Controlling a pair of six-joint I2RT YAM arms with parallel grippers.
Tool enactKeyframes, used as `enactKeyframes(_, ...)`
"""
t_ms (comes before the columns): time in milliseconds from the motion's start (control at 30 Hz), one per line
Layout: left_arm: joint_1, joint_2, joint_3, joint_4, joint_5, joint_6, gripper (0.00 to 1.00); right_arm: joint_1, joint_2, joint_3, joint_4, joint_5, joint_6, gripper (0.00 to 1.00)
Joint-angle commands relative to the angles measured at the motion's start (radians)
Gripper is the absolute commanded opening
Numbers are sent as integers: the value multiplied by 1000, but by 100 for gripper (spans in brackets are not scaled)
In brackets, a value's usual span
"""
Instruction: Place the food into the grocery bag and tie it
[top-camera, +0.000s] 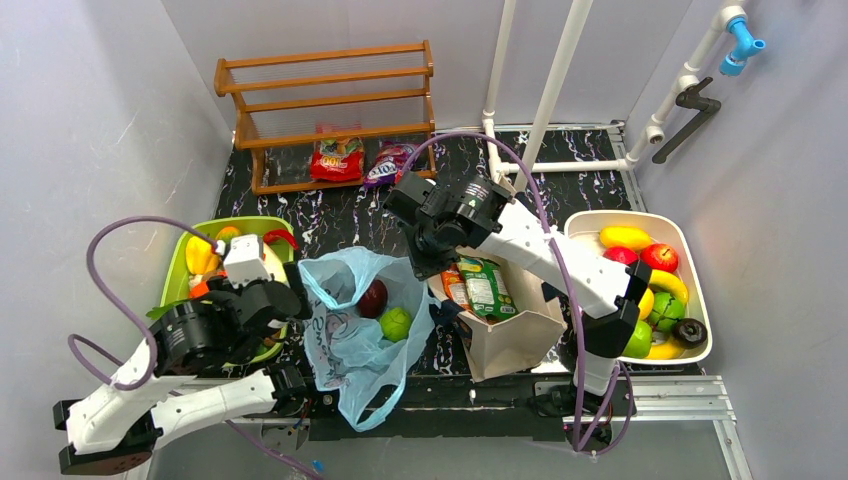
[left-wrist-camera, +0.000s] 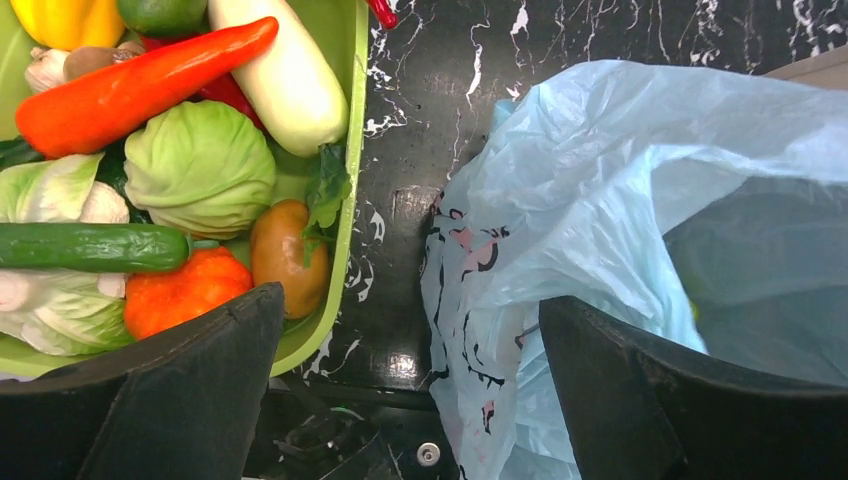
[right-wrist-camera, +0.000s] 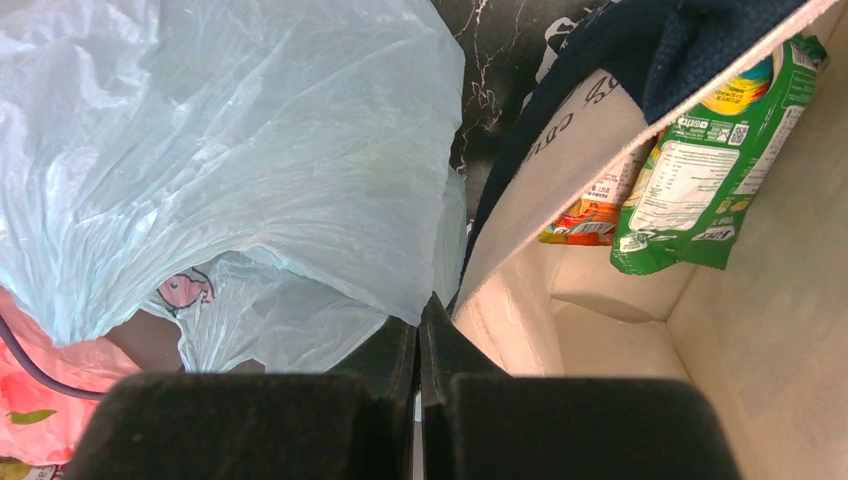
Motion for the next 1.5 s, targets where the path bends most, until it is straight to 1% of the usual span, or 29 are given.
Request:
enactKeyframes(0, 8, 66, 23, 22, -28, 70, 100, -4, -51, -25, -18, 34, 31, 1)
enactKeyframes(67, 38, 86, 24, 75, 24, 129, 100, -5, -55, -39, -22, 45, 38, 1)
enactKeyframes(133, 109, 114, 37, 140, 123, 230, 99, -6, -62, -55, -21, 49, 42, 1)
enactKeyframes(200, 228, 155, 80, 184, 270, 348, 99, -7, -66, -66, -24, 53, 45, 1)
enactKeyframes(267, 360, 209, 160, 216, 493, 495, 99, -11, -69, -69, -38, 66, 48, 1)
enactKeyframes(300, 406, 248, 209, 207, 599, 546, 99, -16, -72, -73, -43, 75, 49, 1)
enactKeyframes(333, 440, 293, 267, 173, 664, 583, 99, -23, -75, -78, -47, 79, 52, 1)
enactKeyframes(367, 457, 344, 323, 127, 690, 601, 99, -31, -81, -84, -47, 82, 55, 1)
enactKeyframes(433, 469, 421, 418, 41, 676, 608, 99, -48, -89, -96, -44, 81, 58, 1)
enactKeyframes(533, 494, 432, 499, 16, 685, 591, 99, -68, -104, -115, -35, 81, 59, 1)
enactKeyframes(600, 519, 409, 524, 26, 687, 572, 99, -75, -111, -128, -29, 76, 57, 1)
enactKeyframes(733, 575, 422, 541, -8, 605, 563, 99, -78, -109, -144, -21, 64, 50, 1)
enactKeyframes(800, 636, 425, 534, 4, 620, 561, 99, -78, -105, -145, -26, 66, 48, 1)
enactKeyframes(867, 717, 418, 517, 47, 668, 562, 100, -78, -105, -147, -29, 68, 47, 1)
enactKeyframes(967, 831, 428, 469, 120, 698, 546, 100, -78, -110, -155, -27, 66, 47, 1)
enactKeyframes(1033, 887, 445, 425, 153, 695, 511, 100, -78, -115, -162, -20, 62, 47, 1)
enactKeyframes(1133, 966, 460, 349, 241, 728, 456, 99, -79, -126, -178, -12, 53, 47, 1)
enactKeyframes(1233, 1027, 474, 278, 323, 734, 420, 90, -78, -136, -198, -4, 46, 48, 1)
enactKeyframes(1367, 1062, 506, 199, 428, 721, 397, 84, -79, -151, -221, 6, 48, 46, 1)
enactKeyframes(1400, 1089, 514, 184, 452, 723, 392, 83, -79, -151, -226, 10, 49, 45, 1)
enactKeyframes(1467, 1107, 531, 160, 493, 694, 379, 78, -80, -149, -233, 14, 46, 45, 1)
